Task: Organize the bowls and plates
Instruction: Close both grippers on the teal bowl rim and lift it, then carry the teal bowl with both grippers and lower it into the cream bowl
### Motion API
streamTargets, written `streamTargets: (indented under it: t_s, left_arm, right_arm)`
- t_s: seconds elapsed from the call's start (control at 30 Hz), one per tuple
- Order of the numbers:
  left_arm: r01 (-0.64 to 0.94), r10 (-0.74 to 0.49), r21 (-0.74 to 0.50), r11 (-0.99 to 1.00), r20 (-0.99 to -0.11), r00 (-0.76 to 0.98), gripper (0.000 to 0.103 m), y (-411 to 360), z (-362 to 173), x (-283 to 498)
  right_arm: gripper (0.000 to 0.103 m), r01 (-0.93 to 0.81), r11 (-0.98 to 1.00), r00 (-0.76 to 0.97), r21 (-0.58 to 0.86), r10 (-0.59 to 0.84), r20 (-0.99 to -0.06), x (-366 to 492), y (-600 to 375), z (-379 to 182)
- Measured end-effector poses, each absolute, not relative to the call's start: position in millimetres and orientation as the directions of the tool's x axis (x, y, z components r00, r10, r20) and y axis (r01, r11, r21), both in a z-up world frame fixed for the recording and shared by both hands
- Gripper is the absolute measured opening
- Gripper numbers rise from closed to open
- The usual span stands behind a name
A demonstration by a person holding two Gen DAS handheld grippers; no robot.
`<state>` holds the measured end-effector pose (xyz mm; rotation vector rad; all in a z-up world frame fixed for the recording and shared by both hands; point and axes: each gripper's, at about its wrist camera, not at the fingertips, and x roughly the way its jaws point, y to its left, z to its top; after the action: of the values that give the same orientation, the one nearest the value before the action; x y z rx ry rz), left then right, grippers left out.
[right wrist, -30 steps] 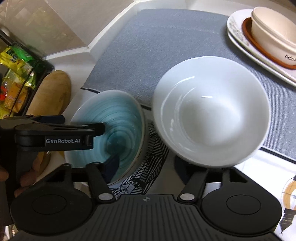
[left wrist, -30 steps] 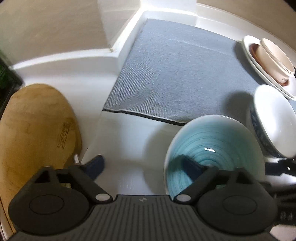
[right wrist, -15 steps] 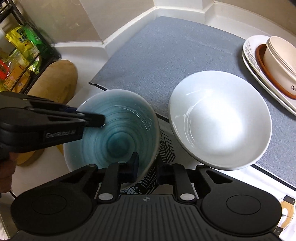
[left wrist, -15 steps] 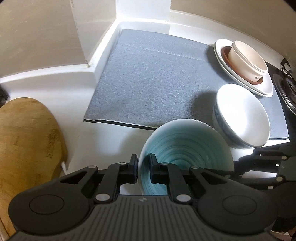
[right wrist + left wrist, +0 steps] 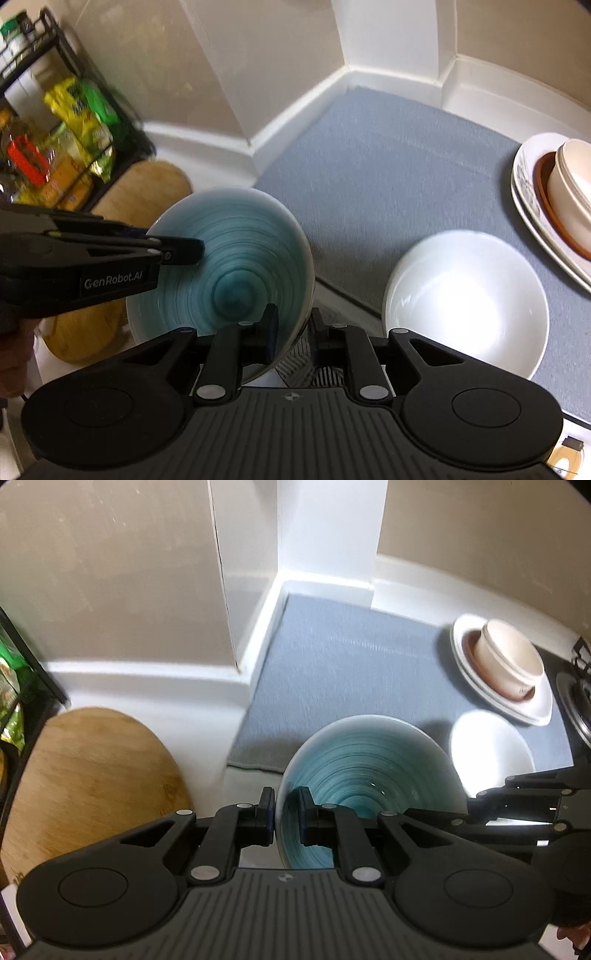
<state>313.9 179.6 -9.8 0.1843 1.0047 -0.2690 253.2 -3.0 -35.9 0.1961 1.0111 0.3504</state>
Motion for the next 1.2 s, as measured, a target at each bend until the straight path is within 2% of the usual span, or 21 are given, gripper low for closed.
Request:
streamTargets:
  t_s: [0.27, 0.57, 1.0, 1.2]
  left_arm:
    - [0.288, -0.166, 0.006, 0.957, -0.808, 0.565, 0.013, 171.0, 16.6, 320.1]
    - [0.325, -0.213, -0.011, 0.946, -0.777, 0.592, 0.013, 126.9, 28.7, 341.3]
    - [0.477, -0.343, -0.067, 0.876, -0.781, 0.522, 0.013, 8.6, 29.5, 384.6]
    - [0.524, -0.409, -0.130, 0.842, -0.787, 0.462, 0.013, -46.9, 22.3, 403.1]
  right_arm:
    - [0.015, -0.187, 0.926, 0.568, 0.329, 0.375, -0.732, 263.0, -20.8, -5.9]
    - [0.014, -0.120, 0.939, 0.635, 0.323, 0.323, -0.702, 276.7, -58.9, 6.1]
    - [0.014, 0.077, 0.942, 0.706, 0.326, 0.179, -0.686, 283.7, -167.2, 12.1]
    - [0.014, 0.178, 0.939, 0.711, 0.293, 0.084, -0.698, 283.0, -216.9, 11.6]
